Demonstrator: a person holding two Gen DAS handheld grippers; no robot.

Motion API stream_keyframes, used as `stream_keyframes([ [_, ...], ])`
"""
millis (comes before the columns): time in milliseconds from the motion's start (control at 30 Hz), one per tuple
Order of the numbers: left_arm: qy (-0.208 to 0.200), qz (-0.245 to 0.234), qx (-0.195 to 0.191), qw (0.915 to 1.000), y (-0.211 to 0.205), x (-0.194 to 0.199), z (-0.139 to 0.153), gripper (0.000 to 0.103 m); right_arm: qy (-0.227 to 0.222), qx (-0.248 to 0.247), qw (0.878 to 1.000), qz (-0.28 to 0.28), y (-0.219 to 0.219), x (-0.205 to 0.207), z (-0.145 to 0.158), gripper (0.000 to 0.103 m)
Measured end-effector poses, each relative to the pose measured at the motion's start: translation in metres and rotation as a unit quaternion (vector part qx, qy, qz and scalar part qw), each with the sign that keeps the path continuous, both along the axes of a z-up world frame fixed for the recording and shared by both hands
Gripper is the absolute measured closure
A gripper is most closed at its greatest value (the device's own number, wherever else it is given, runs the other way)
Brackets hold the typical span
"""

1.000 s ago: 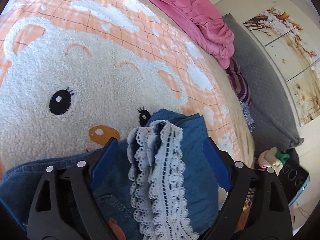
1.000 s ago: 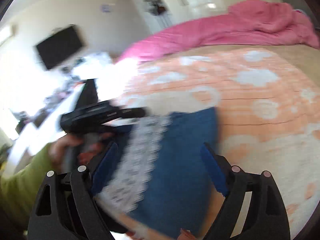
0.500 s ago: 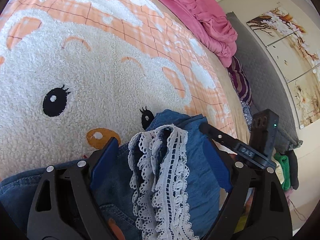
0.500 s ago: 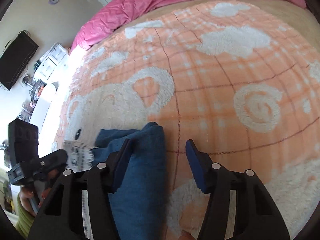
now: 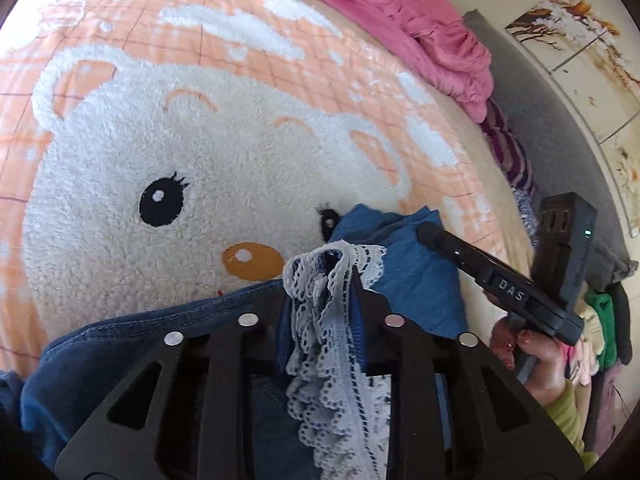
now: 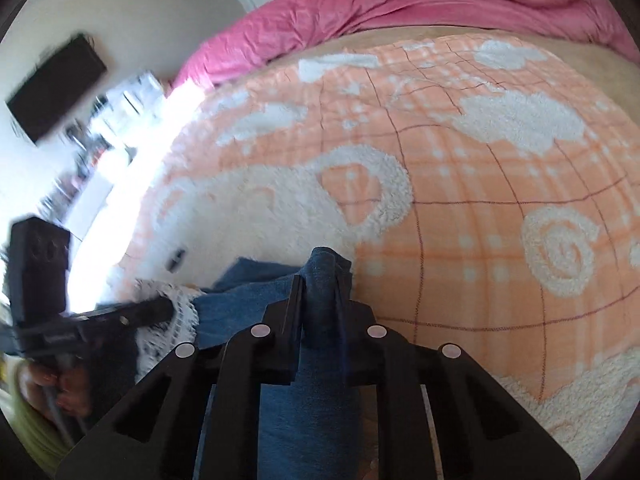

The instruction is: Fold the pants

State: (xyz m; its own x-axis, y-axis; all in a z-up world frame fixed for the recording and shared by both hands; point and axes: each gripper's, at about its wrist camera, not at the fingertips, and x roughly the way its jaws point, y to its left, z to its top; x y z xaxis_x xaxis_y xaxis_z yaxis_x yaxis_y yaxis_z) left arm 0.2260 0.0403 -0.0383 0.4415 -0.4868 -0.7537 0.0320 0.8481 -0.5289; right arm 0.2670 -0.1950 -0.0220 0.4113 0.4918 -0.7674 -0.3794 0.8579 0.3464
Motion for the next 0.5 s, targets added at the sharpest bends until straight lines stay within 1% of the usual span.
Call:
stream_keyframes([
  [33, 0.001, 0.004, 0.001, 1.0, -0.001, 0.002, -0.004, 0.079, 0.0, -0.011, 1.0, -0.008, -0.001, 0.0, -0.002, 0.081],
  [67, 0.003, 0.005, 0.001, 1.0, -0.002, 0.003, -0.005, 0.078, 0.001, -0.02, 1.0, -0.017, -0.002, 0.001, -0.004, 0.076],
  [100, 0.001, 0.006, 0.002, 1.0, -0.003, 0.004, -0.004, 0.077, 0.002, -0.021, 1.0, -0.022, -0.004, 0.001, -0.006, 0.067],
  [200, -0.002, 0.006, -0.001, 1.0, -0.003, 0.005, 0.0, 0.07, 0.001, -0.002, 0.999, -0.038, -0.018, -0.006, 0.005, 0.065],
  [267, -0.006, 0.007, -0.01, 0.9999, 0.0, 0.004, 0.006, 0.062, -0.017, 0.012, 0.999, -0.038, -0.028, -0.025, 0.024, 0.057],
  [300, -0.009, 0.009, -0.013, 0.9998, 0.003, 0.001, 0.01, 0.061, -0.023, 0.015, 0.999, -0.037, -0.033, -0.037, 0.033, 0.048],
  [333, -0.014, 0.01, -0.014, 0.9998, 0.007, -0.003, 0.015, 0.06, -0.025, 0.012, 0.999, -0.038, -0.036, -0.048, 0.042, 0.042],
  [400, -0.026, 0.01, -0.01, 0.9996, 0.011, -0.013, 0.025, 0.057, -0.035, 0.004, 0.999, -0.026, -0.037, -0.074, 0.065, 0.04],
  [467, -0.036, 0.019, 0.007, 0.9991, 0.016, -0.029, 0.037, 0.051, -0.049, -0.013, 0.999, -0.012, -0.034, -0.092, 0.082, 0.038],
  [500, -0.047, 0.027, 0.021, 0.9983, 0.017, -0.036, 0.044, 0.049, -0.055, -0.016, 0.998, -0.007, -0.033, -0.099, 0.089, 0.036],
])
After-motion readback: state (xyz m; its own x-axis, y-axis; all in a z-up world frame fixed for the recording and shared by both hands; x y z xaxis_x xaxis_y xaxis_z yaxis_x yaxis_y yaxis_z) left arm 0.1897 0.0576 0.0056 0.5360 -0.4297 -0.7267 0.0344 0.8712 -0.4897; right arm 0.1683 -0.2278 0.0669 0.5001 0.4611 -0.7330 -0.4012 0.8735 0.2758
